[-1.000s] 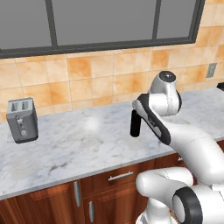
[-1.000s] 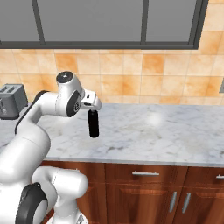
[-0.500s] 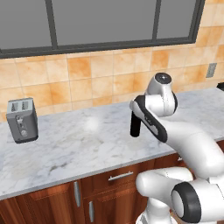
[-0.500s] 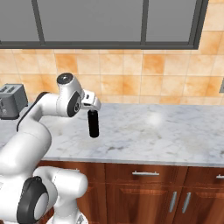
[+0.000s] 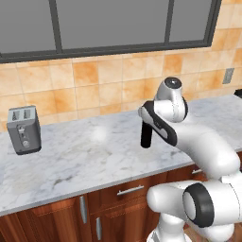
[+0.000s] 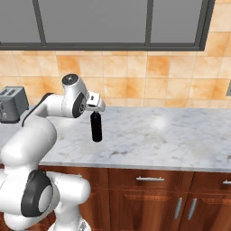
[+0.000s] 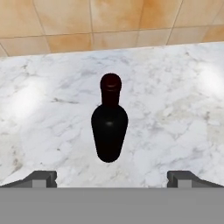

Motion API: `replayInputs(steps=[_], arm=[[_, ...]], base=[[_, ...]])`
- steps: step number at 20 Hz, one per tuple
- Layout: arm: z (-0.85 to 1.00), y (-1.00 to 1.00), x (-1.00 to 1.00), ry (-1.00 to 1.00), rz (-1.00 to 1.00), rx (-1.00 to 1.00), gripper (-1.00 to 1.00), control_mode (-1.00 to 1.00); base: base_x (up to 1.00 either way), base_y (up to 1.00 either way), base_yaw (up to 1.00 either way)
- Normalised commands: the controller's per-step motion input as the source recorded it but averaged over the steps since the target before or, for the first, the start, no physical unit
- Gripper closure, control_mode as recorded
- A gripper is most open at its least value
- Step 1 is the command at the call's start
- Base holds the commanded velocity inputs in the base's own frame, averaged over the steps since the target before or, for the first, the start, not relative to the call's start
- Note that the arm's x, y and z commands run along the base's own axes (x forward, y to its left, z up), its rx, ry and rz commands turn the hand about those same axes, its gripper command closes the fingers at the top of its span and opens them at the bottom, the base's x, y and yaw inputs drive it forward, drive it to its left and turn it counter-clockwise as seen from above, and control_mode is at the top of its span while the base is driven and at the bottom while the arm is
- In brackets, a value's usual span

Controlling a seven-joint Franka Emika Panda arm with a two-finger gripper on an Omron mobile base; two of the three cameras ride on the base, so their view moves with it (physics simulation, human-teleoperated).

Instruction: Move the drinks to the dining counter.

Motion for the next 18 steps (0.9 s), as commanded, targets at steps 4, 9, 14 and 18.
replayInputs(steps=[4,9,14,18], arm=[[-0.06,0.00,0.25,0.03,0.00,0.00,-1.00,-1.00],[-0.10,0.00,0.20,0.06,0.00,0.00,-1.00,-1.00],[-0.18,0.00,0.13,0.05,0.00,0.00,-1.00,-1.00],[-0.12,0.05,0.11,0.03,0.00,0.00,-1.00,-1.00]], base=[[0.00,0.00,0.00],[0.00,0.00,0.00],[0.00,0.00,0.00],[0.00,0.00,0.00]])
